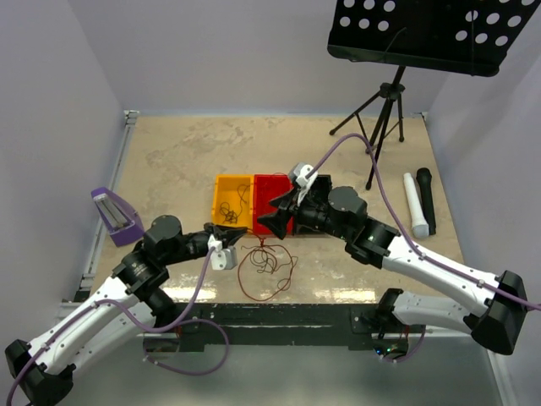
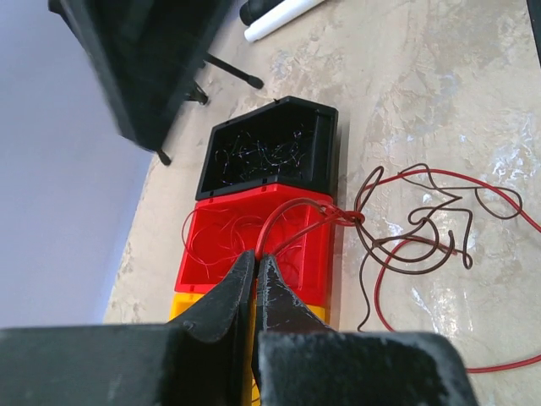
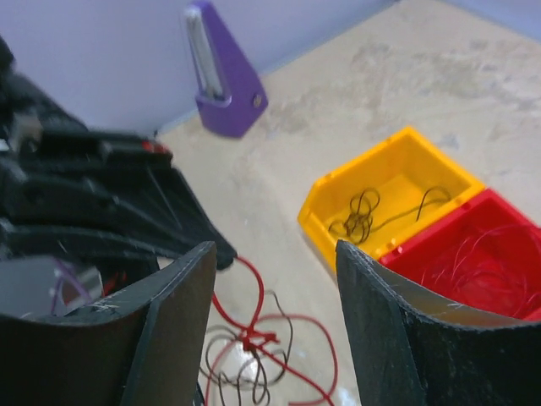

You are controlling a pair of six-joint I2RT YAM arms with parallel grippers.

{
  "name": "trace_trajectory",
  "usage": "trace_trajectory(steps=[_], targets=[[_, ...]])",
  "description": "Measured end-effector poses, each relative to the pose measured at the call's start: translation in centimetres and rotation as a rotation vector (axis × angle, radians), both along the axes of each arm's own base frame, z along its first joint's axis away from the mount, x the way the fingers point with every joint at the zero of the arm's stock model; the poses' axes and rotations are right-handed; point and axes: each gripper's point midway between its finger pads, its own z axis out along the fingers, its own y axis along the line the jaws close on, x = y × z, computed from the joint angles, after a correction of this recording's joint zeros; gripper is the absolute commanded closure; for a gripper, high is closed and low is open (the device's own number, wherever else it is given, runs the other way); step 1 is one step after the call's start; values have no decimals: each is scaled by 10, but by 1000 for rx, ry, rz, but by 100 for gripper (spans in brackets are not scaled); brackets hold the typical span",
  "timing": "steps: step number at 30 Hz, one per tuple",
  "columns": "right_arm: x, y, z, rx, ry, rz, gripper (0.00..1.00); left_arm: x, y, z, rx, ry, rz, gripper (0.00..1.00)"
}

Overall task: Untangle the cables
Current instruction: Untie the cable.

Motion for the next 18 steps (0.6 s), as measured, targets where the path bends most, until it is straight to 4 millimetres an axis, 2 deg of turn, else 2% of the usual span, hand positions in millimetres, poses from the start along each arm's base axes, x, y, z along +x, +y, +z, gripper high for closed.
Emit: trace_trajectory(steps=[2,4,10,15,18], targets=[[-6,1,-19,-51,18,31,37,0,0,2,-3,-2,0,100],[-10,0,-30,-87,23,53,37,0,0,4,-5,-2,0,100],[-24,3,-32,-110,-20,110,36,-1,-1,5,-4,1,-8,100],[-43,14,-46,-148,-29,175,36,0,-2,4,0,4,-9,100],[-45,20,-59,-180,-22,182,36,1,-3,7,-2,2,-11,100]])
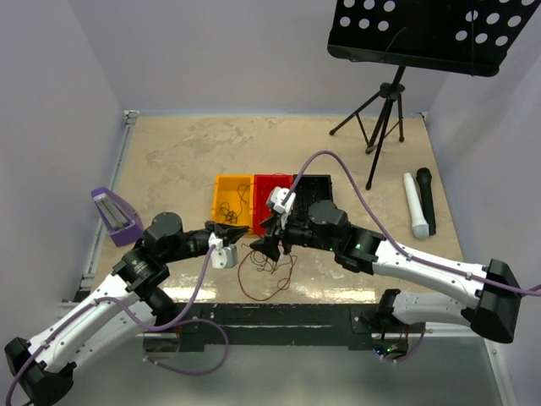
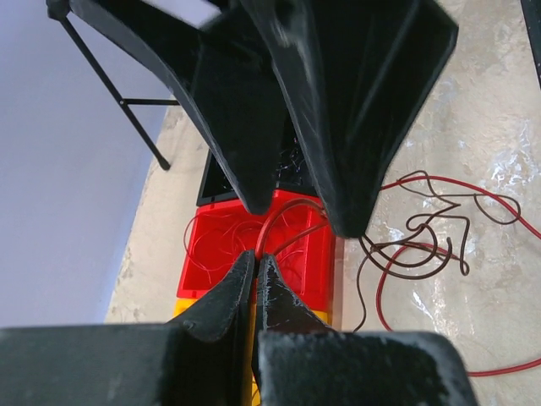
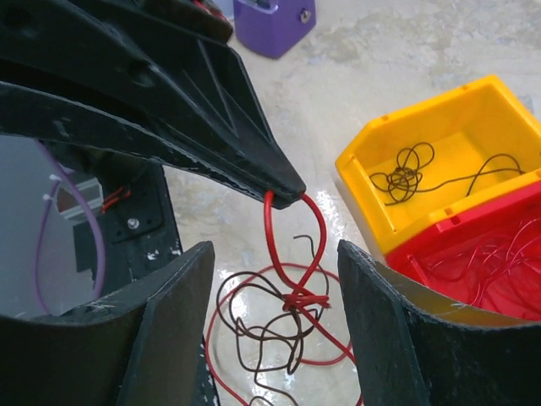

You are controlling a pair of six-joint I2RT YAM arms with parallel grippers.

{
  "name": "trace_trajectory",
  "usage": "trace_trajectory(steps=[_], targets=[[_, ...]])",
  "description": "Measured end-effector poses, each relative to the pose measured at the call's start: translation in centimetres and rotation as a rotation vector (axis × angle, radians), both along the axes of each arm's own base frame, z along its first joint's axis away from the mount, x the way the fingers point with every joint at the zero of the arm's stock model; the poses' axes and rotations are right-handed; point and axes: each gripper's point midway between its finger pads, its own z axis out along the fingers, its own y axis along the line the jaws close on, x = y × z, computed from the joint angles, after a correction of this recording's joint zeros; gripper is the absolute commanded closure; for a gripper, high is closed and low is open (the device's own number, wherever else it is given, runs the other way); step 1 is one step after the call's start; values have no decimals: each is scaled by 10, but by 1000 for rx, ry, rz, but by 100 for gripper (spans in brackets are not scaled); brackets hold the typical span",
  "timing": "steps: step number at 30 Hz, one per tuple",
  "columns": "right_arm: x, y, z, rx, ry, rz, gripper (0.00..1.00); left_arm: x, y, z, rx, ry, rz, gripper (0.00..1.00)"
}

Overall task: Untangle the cables
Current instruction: Untie the cable.

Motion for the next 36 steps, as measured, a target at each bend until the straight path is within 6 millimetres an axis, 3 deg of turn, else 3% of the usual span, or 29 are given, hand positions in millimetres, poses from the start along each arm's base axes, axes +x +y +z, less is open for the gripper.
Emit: trace_trajectory(steps=[4,8,9,10,11,12,15,18,24,28,30,33,36], targets=[[8,6,-17,-43,2,-34,49,-5,-2,6,-10,-2,-29,100],[18,11,-19,-40,-21,-71,86,-10,-4,16,-22,-8,-59,100],[19,12,-17,-33,-25,-77,94,-10,-4,18,-24,-10,-58,93],[20,14,-15,-26,-29,-81,100,-10,-4,19,-25,-12,-58,79],[20,14,-13,-20,-32,-87,100,-9,-4,20,-26,-13,-58,62],[21,14,-11,-13,-33,-94,100,-9,-3,21,-31,-15,-54,54],[23,13,-2,14,-43,-111,100,-9,-3,25,-55,5,-42,43],[23,7,15,56,-58,-133,100,-9,-4,31,-100,47,-26,39],[21,0,56,156,-88,-155,100,-21,-12,25,-166,202,-55,41],[22,0,64,179,-90,-171,100,-34,-18,21,-181,283,-121,45],[20,1,65,181,-88,-167,100,-39,-20,17,-185,320,-142,55],[17,3,70,190,-88,-162,100,-43,-23,14,-192,359,-166,82],[14,6,78,204,-93,-157,100,-43,-25,10,-196,377,-170,90]])
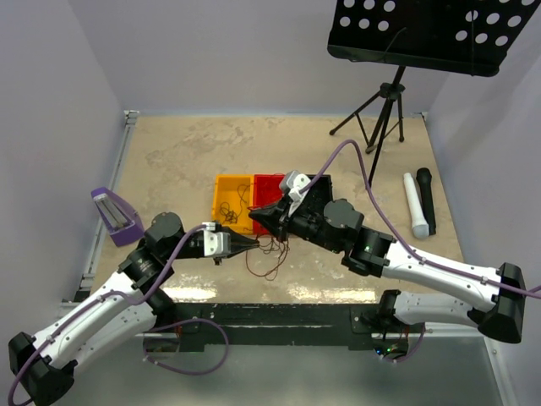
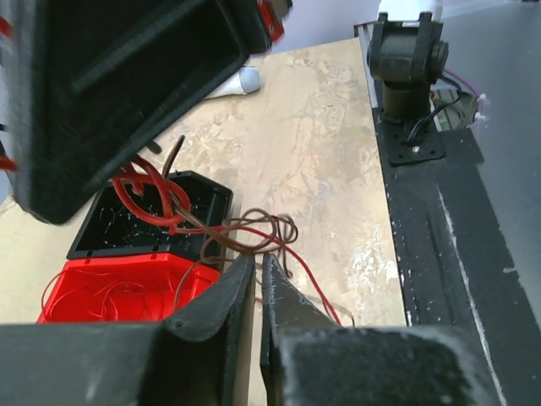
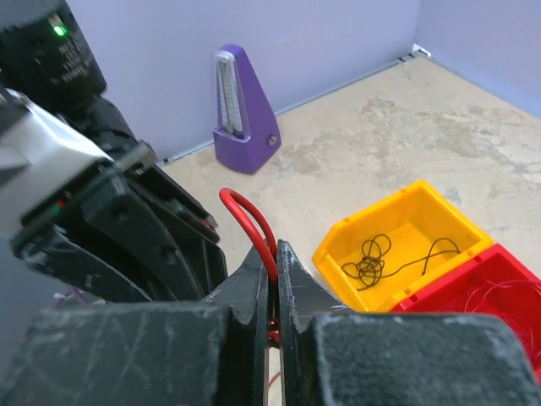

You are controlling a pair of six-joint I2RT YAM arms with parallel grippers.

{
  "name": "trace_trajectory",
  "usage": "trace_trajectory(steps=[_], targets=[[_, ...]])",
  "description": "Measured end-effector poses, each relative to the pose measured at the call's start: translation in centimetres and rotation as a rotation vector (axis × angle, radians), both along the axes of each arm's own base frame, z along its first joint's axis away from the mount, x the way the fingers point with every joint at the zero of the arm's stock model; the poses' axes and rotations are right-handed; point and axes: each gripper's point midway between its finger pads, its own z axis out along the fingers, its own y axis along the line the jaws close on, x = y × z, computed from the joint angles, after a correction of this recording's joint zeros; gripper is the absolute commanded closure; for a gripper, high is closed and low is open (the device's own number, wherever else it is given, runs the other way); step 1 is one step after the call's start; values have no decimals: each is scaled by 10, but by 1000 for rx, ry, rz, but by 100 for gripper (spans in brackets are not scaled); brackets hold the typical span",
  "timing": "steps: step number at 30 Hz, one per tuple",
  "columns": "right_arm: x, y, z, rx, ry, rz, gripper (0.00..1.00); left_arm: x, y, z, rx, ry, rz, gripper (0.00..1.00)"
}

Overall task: Untangle the cables
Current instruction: Untie the cable.

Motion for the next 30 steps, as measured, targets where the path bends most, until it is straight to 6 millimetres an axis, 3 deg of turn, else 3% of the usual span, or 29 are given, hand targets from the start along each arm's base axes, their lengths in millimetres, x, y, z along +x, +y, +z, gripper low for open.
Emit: trace_trajectory(steps=[6,13,16,20,23,30], targets=[[-1,-1,24,45,-19,-7,100,4,-1,-5,4,2,16,89],[-2,-6,31,57,-24,-13,100,7,-1,-3,-3,-7,31,48],[-2,-5,29,51,-21,-18,100,7,-1,-3,-4,6,30,48],[-4,-5,27,46,-18,-18,100,6,-2,-3,-5,23,28,59],[-4,-4,27,45,-18,-16,100,6,-3,-3,-9,37,27,60],[-4,-2,22,29,-12,-16,100,-1,-6,13,-38,37,-21,44]])
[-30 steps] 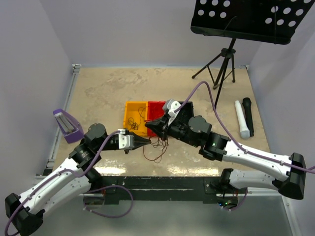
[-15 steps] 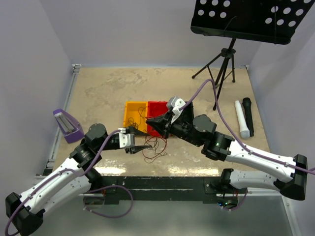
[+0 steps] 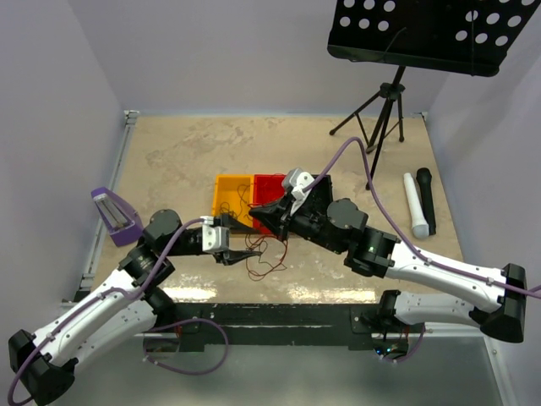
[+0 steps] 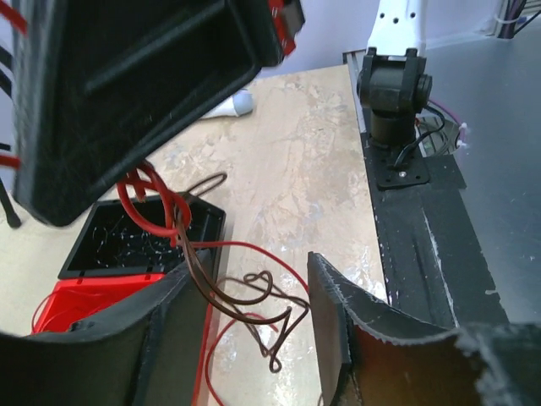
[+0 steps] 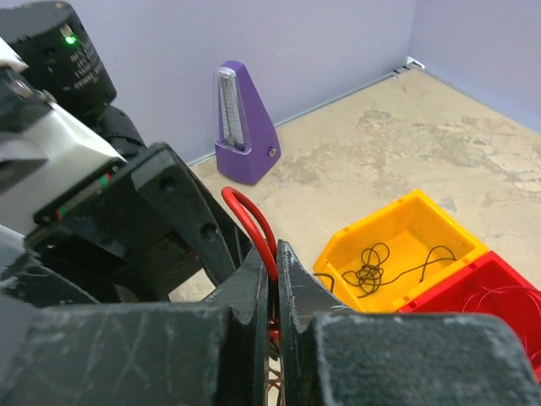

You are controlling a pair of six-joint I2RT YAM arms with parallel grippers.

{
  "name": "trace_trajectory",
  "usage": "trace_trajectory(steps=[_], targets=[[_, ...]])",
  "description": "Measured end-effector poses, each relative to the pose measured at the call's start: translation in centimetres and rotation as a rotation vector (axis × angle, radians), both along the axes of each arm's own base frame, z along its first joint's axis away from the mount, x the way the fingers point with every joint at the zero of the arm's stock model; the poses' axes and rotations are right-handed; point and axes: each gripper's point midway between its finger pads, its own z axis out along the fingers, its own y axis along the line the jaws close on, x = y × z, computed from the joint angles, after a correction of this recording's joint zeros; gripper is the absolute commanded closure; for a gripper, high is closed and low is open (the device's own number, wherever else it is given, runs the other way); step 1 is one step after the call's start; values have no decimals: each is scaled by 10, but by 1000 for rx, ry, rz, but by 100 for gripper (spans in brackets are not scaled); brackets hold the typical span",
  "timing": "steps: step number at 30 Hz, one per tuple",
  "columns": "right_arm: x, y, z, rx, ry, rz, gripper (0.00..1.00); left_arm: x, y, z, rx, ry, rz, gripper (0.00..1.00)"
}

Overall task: Untangle the cables
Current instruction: Untie the cable.

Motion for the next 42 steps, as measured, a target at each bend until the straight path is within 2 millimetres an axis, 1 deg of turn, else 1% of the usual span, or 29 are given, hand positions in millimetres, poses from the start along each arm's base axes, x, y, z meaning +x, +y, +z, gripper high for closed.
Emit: trace_trajectory(steps=[4,5,6,7,9,10,11,14,18,21,23,25,27,28,31,33,36,38,40,42], targets=[[0,0,-2,-7,1,-2,100,-3,-1,9,-16,4,-13,44],[0,0,-2,-6,1,-2,100,-3,-1,9,-17,11,-13,48],[0,0,-2,-6,1,-2,100,-4,-1,9,-19,22,-13,53],[1,0,-2,-7,1,-2,100,-4,-1,9,-21,31,-16,62],[1,0,-2,-8,2,-3,100,-4,-2,10,-26,43,-18,82],[1,0,-2,-7,2,-3,100,-5,-2,10,-27,50,-18,96],[1,0,-2,-7,2,-4,100,-4,-2,10,-28,53,-15,100],[2,0,-2,-7,1,-13,100,1,-2,10,-29,54,13,100],[5,-3,0,-8,-1,-35,100,13,0,10,-29,43,82,100],[10,-8,8,-5,-8,-69,100,24,3,8,-19,11,137,100],[12,-13,17,-1,-17,-93,100,29,6,6,-3,-13,168,100],[16,-22,30,6,-33,-133,100,34,9,1,15,-57,189,100],[19,-32,42,6,-44,-179,100,36,12,-7,44,-106,195,100],[22,-38,48,11,-52,-208,100,35,14,-15,70,-116,193,100],[30,-62,78,56,-84,-307,100,32,20,-47,161,-119,178,100],[32,-79,100,101,-105,-360,100,29,25,-69,221,-120,164,100],[31,-102,128,167,-126,-411,100,25,31,-92,285,-114,147,100],[29,-114,144,198,-143,-435,100,25,32,-94,298,-120,145,100],[29,-122,152,214,-152,-455,100,26,32,-92,299,-132,150,100],[29,-127,156,220,-156,-468,100,29,33,-85,300,-153,159,100]])
